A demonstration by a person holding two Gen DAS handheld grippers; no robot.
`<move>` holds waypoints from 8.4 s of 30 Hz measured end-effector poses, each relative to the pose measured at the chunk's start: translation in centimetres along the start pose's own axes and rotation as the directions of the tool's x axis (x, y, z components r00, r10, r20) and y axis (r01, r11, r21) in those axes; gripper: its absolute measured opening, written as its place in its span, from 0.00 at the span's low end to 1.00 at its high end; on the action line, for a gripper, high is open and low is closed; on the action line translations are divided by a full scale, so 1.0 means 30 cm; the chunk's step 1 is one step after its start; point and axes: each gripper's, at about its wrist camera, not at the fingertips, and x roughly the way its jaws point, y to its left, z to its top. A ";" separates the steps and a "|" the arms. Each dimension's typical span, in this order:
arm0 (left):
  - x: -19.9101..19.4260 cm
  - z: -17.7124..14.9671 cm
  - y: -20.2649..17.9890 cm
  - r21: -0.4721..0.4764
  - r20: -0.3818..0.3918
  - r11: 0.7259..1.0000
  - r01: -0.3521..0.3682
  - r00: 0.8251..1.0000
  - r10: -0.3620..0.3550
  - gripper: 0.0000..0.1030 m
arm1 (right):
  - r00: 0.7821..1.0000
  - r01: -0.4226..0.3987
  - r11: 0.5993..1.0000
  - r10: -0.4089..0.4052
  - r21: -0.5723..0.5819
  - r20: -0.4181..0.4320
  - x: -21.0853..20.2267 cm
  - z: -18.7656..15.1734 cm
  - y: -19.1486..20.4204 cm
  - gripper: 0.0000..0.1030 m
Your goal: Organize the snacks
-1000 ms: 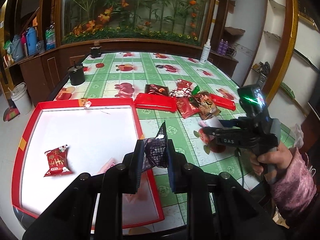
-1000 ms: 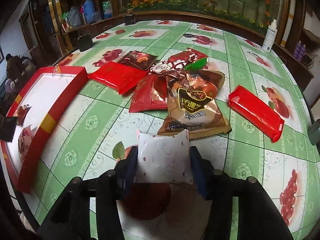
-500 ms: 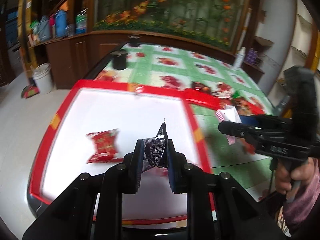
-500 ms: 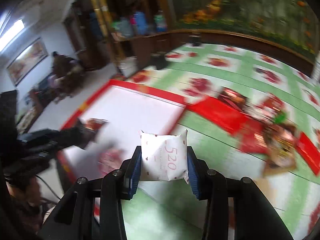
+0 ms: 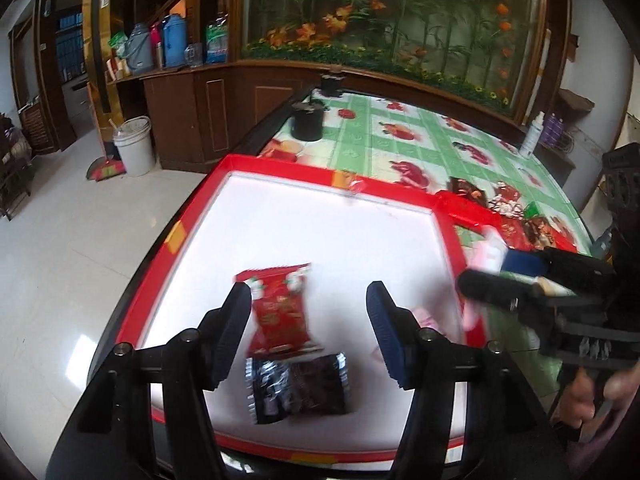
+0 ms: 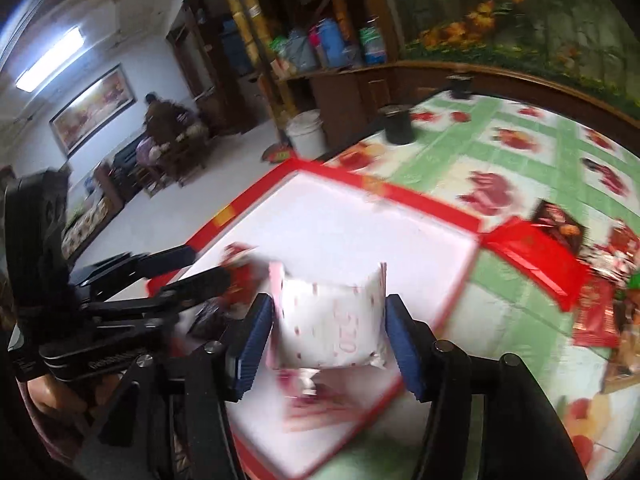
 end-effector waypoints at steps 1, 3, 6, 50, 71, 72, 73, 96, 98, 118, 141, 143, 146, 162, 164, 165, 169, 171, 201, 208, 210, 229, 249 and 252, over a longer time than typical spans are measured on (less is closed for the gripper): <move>0.002 0.005 -0.016 0.009 0.000 1.000 0.012 1.000 -0.012 0.57 | 1.000 0.017 1.000 -0.017 0.021 0.006 -0.015 -0.003 -0.044 0.57; 0.009 0.013 -0.061 0.044 -0.005 0.999 0.031 1.000 -0.031 0.59 | 0.998 0.059 0.997 -0.060 0.059 0.017 -0.046 -0.010 -0.140 0.57; 0.026 0.025 -0.139 0.102 -0.015 0.993 0.055 0.998 -0.053 0.60 | 0.987 0.153 0.980 -0.159 0.126 0.037 -0.110 -0.033 -0.299 0.57; 0.343 0.007 -0.911 0.330 -0.238 0.925 0.188 0.965 -0.111 0.80 | 0.958 0.223 0.876 -0.278 0.427 0.069 -0.363 -0.120 -0.919 0.43; 0.348 0.016 -0.801 0.285 -0.196 0.930 0.234 0.964 -0.182 0.04 | 0.962 0.228 0.871 -0.272 0.436 0.041 -0.339 -0.127 -0.921 0.43; 0.348 0.016 -0.797 0.285 -0.196 0.930 0.233 0.964 -0.182 0.04 | 0.961 0.231 0.868 -0.274 0.440 0.036 -0.338 -0.128 -0.926 0.43; 0.347 0.014 -0.795 0.288 -0.196 0.929 0.232 0.964 -0.180 0.04 | 0.962 0.230 0.865 -0.272 0.446 0.032 -0.337 -0.130 -0.930 0.43; 0.518 0.183 -0.945 0.200 -0.292 0.967 0.160 0.951 -0.097 0.73 | 0.961 0.192 0.830 -0.267 0.523 0.072 -0.385 -0.138 -0.975 0.43; 0.531 0.179 -0.969 0.243 -0.254 0.963 0.120 0.966 -0.056 0.73 | 0.962 0.182 0.831 -0.261 0.526 0.080 -0.391 -0.136 -0.975 0.43; 0.371 0.034 -0.843 0.312 -0.244 0.924 0.220 0.959 -0.146 0.39 | 0.977 0.169 0.875 -0.210 0.454 0.041 -0.321 -0.134 -0.921 0.43; 0.051 0.053 -0.224 0.077 0.028 0.997 -0.028 0.999 0.026 0.39 | 0.992 -0.119 0.985 0.114 0.123 0.051 -0.034 -0.019 -0.272 0.42; 0.061 0.044 -0.167 0.048 0.020 0.997 -0.056 0.998 0.055 0.39 | 0.990 -0.136 0.987 0.133 0.087 0.045 0.003 -0.008 -0.194 0.42; 0.066 0.029 -0.101 0.024 0.009 0.995 -0.093 0.996 0.093 0.40 | 0.985 -0.174 0.983 0.173 0.065 0.023 0.049 -0.002 -0.112 0.42; 0.051 0.022 -0.057 -0.026 0.015 0.986 -0.165 0.986 0.166 0.57 | 0.985 -0.160 0.983 0.152 0.093 0.079 0.016 0.021 -0.123 0.54; 0.049 0.024 -0.114 0.027 0.021 0.992 -0.123 0.992 0.123 0.61 | 0.985 -0.142 0.982 0.128 0.127 0.111 -0.009 0.031 -0.188 0.55; 0.044 0.021 -0.143 0.052 0.023 0.993 -0.104 0.994 0.103 0.61 | 0.986 -0.132 0.981 0.115 0.145 0.121 -0.020 0.035 -0.220 0.55; 0.033 0.012 -0.286 0.175 0.020 0.984 -0.016 1.000 0.013 0.61 | 0.987 -0.085 0.965 0.047 0.247 0.156 -0.078 0.047 -0.403 0.55; 0.031 0.001 -0.367 0.239 0.010 0.970 0.033 0.999 -0.036 0.62 | 0.987 -0.062 0.958 0.017 0.279 0.162 -0.102 0.049 -0.488 0.55; 0.060 -0.182 -0.803 0.806 -0.178 0.528 0.267 0.960 -0.215 0.67 | 0.919 0.395 0.905 -0.390 0.160 -0.061 -0.463 -0.169 -1.059 0.79; 0.108 -0.176 -0.881 0.883 -0.203 0.379 0.276 0.953 -0.224 0.67 | 0.919 0.385 0.920 -0.376 0.073 -0.115 -0.445 -0.206 -1.087 0.80; 0.134 -0.167 -0.891 0.873 -0.254 0.362 0.326 0.939 -0.233 0.67 | 0.922 0.371 0.928 -0.364 0.037 -0.130 -0.418 -0.206 -1.078 0.80; 0.223 -0.114 -0.835 0.615 -0.420 0.568 0.547 0.837 -0.352 0.44 | 0.967 0.226 0.974 -0.221 0.031 -0.125 -0.318 -0.175 -1.014 0.47; 0.172 -0.029 -0.620 0.212 -0.287 0.838 0.503 0.852 -0.438 0.33 | 0.996 -0.053 0.970 0.068 0.238 -0.054 -0.230 -0.136 -0.850 0.46; 0.129 -0.016 -0.577 0.191 -0.240 0.851 0.489 0.864 -0.443 0.33 | 0.991 -0.123 0.964 0.130 0.235 -0.014 -0.229 -0.119 -0.805 0.45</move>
